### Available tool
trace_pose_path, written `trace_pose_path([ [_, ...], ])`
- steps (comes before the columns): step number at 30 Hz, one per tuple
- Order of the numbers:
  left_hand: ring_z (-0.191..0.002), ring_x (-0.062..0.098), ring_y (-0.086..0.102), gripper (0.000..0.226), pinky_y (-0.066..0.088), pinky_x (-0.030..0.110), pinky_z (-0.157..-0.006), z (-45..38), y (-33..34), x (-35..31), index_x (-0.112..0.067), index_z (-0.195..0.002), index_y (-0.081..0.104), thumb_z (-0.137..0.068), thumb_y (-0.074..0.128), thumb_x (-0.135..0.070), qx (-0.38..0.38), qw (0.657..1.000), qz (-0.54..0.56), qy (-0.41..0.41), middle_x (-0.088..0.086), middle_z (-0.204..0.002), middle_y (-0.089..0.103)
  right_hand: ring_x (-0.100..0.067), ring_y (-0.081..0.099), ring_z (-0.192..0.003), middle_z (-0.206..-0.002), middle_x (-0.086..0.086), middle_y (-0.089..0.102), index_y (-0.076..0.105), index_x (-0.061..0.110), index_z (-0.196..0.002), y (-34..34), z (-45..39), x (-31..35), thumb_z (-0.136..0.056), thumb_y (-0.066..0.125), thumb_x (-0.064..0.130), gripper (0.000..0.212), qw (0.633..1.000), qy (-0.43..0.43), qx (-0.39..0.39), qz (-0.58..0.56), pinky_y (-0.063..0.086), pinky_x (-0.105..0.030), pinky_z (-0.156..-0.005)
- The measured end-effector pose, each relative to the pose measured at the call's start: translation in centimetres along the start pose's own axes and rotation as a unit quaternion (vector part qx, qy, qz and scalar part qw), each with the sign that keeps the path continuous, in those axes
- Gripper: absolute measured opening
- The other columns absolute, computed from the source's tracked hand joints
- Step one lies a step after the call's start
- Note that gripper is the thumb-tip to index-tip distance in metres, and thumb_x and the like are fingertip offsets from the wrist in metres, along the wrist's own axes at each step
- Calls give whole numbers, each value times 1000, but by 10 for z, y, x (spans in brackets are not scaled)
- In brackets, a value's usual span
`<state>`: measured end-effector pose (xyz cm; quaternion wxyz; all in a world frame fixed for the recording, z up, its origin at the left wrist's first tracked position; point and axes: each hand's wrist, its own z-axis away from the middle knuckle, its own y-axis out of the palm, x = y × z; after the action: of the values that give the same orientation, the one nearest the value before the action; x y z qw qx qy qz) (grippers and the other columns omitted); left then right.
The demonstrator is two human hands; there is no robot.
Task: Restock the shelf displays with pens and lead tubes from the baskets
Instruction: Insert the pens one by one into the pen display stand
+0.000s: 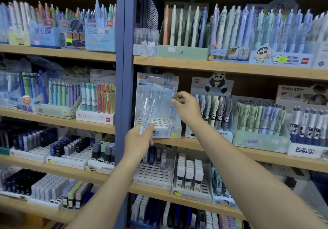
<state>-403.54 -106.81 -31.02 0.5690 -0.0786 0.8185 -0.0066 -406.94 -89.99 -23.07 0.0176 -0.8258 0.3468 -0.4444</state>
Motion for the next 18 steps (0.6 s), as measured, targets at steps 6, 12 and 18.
trace_pose_path([
  [6, -43, -3, 50, 42, 38, 19, -54, -3, -4, -8, -6, -70, 59, -99, 58, -36, -8, 1000, 4, -8, 1, -57, 62, -5, 61, -84, -89, 4, 69, 63, 21, -102, 1, 0, 2, -98, 63, 20, 5, 999, 0, -15, -44, 42, -18, -68],
  [12, -49, 6, 50, 46, 37, 27, -60, 0, -3, -6, -10, -65, 58, -99, 57, -40, 8, 1000, 16, -24, -1, -54, 62, -5, 62, -83, -83, 8, 67, 63, 20, -100, 5, -1, 2, -97, 65, 18, 4, 998, 3, -22, -54, 44, -20, -71],
  [18, -51, 9, 50, 44, 39, 29, -62, 0, -3, -6, -12, -65, 56, -98, 58, -40, 10, 999, 26, -36, -1, -53, 62, -14, 62, -91, -97, -3, 71, 65, 17, -107, 9, -4, 6, -96, 66, 22, 12, 999, 5, 13, 32, 42, -18, -67],
])
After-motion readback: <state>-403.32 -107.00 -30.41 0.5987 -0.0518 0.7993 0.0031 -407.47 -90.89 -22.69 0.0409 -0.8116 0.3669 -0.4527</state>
